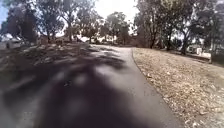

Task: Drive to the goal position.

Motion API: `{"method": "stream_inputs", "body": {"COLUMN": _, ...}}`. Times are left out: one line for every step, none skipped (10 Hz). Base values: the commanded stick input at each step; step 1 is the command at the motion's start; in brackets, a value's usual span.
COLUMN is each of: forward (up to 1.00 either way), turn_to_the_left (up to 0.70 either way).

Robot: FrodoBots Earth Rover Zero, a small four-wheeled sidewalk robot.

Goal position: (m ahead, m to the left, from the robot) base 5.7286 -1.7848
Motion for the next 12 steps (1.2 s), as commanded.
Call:
{"method": "stream_inputs", "body": {"forward": 0.7, "turn_to_the_left": 0.0}}
{"method": "stream_inputs", "body": {"forward": 0.7, "turn_to_the_left": 0.0}}
{"method": "stream_inputs", "body": {"forward": 0.7, "turn_to_the_left": 0.0}}
{"method": "stream_inputs", "body": {"forward": 0.7, "turn_to_the_left": 0.0}}
{"method": "stream_inputs", "body": {"forward": 0.7, "turn_to_the_left": 0.0}}
{"method": "stream_inputs", "body": {"forward": 0.7, "turn_to_the_left": 0.0}}
{"method": "stream_inputs", "body": {"forward": 0.7, "turn_to_the_left": 0.0}}
{"method": "stream_inputs", "body": {"forward": 0.7, "turn_to_the_left": 0.0}}
{"method": "stream_inputs", "body": {"forward": 0.7, "turn_to_the_left": 0.0}}
{"method": "stream_inputs", "body": {"forward": 0.7, "turn_to_the_left": 0.0}}
{"method": "stream_inputs", "body": {"forward": 0.7, "turn_to_the_left": 0.0}}
{"method": "stream_inputs", "body": {"forward": 0.7, "turn_to_the_left": 0.0}}
